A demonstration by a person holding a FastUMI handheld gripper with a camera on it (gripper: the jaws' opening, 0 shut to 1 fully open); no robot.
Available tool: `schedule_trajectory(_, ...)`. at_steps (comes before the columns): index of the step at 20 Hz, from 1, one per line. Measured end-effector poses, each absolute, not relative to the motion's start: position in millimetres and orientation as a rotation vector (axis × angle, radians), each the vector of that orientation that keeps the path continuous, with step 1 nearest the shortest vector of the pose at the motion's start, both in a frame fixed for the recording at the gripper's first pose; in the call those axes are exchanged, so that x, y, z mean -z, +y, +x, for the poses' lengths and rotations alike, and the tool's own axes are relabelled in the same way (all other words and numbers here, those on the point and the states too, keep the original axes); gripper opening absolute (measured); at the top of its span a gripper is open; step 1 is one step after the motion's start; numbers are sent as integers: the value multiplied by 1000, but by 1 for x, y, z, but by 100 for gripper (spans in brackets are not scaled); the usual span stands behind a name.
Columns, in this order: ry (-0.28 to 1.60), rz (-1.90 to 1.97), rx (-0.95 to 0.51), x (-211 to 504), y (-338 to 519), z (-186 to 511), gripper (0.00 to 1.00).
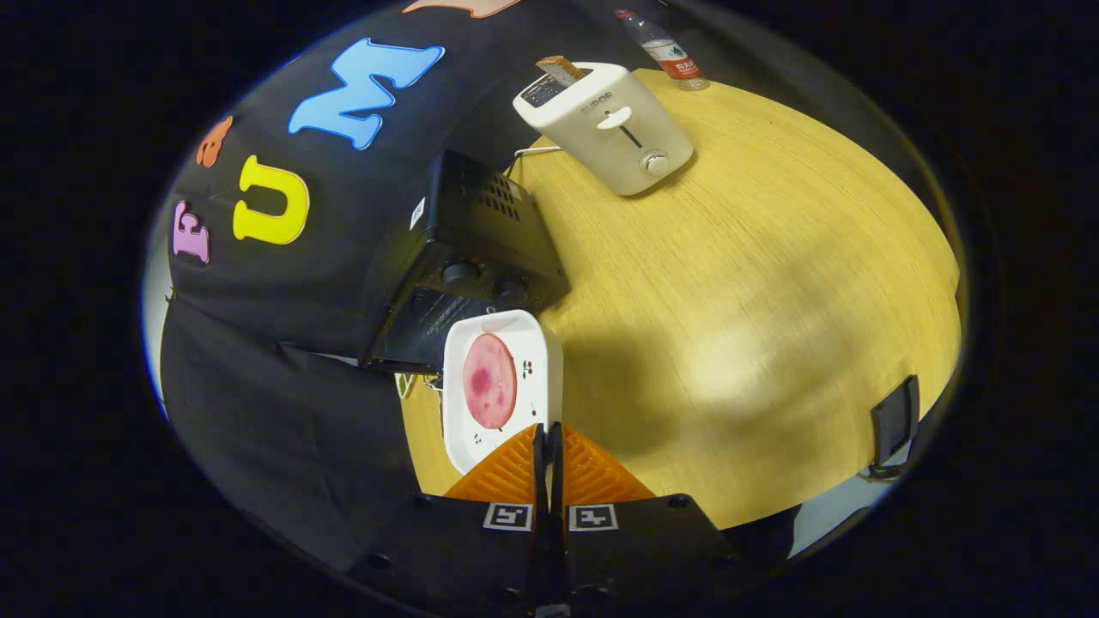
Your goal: Open the toaster oven, put the food inside, and close the toaster oven door.
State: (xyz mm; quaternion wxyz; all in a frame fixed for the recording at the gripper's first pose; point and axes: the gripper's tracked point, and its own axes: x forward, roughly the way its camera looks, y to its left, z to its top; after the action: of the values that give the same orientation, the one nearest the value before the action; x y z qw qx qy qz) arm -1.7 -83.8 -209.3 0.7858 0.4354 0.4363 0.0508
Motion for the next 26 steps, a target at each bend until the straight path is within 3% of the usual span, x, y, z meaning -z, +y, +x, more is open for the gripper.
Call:
schedule_trajectory(13, 821, 1088, -44, 224, 25, 61, 2)
schedule_trajectory(26, 640, 1305, 103, 250, 62, 154, 2)
